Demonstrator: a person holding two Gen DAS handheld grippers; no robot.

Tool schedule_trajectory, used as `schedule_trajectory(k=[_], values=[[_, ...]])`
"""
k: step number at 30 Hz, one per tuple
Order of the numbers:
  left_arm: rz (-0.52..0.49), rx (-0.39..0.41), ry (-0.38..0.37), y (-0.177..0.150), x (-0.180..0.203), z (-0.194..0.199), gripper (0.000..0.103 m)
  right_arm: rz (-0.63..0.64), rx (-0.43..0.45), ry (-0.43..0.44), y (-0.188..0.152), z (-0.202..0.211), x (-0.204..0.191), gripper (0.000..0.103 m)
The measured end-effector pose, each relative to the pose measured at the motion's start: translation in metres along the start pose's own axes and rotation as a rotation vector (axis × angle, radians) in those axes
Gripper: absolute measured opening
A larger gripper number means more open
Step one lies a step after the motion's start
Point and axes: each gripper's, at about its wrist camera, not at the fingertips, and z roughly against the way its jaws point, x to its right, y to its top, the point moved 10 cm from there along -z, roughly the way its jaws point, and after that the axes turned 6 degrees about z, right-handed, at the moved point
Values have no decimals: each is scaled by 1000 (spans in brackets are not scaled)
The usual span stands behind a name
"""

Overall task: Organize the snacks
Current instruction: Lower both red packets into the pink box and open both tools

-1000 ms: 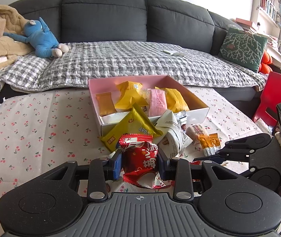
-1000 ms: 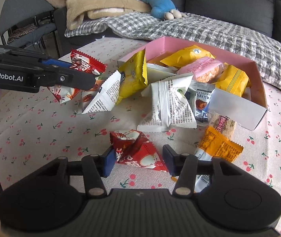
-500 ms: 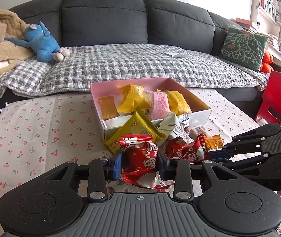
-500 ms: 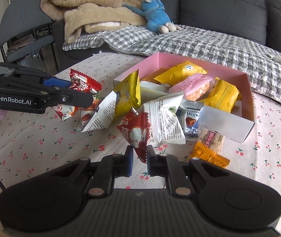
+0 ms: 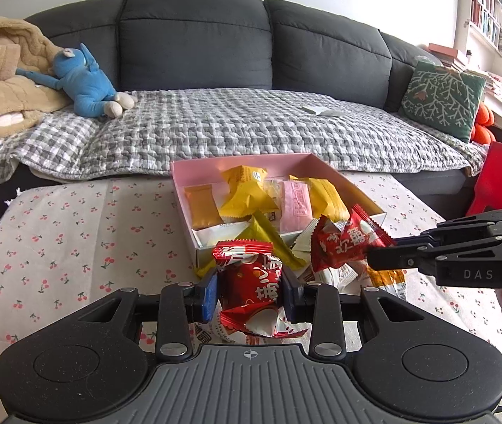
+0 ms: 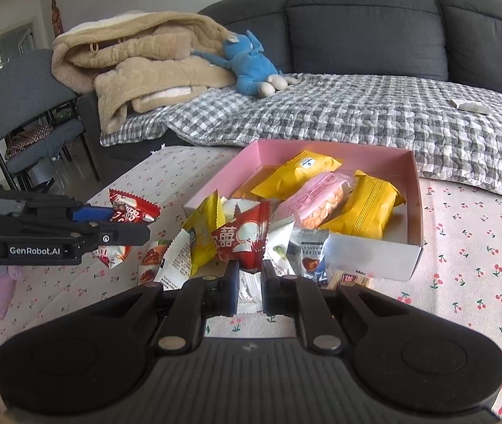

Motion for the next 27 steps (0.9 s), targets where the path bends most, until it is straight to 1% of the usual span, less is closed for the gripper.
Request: schedule_trajectory(k=[8, 11, 13, 16, 19, 27], values=[[18, 12, 21, 8, -3, -8, 33, -61, 30, -50, 15, -11, 24, 9], [38, 14, 27, 12, -5, -11, 33, -86, 21, -67, 17, -20, 33, 9], [44, 12, 23, 13, -6, -12, 33, -99, 4, -74, 13, -24, 37, 11], [29, 10, 29, 12, -6, -13, 33, -84, -15, -84, 7, -26, 36, 17], [21, 4, 37, 15, -7, -19, 33, -72, -21, -86, 7, -27, 34, 18], [12, 15, 53, 46, -7, -47, 33, -86, -8, -98, 17, -33, 40, 18]])
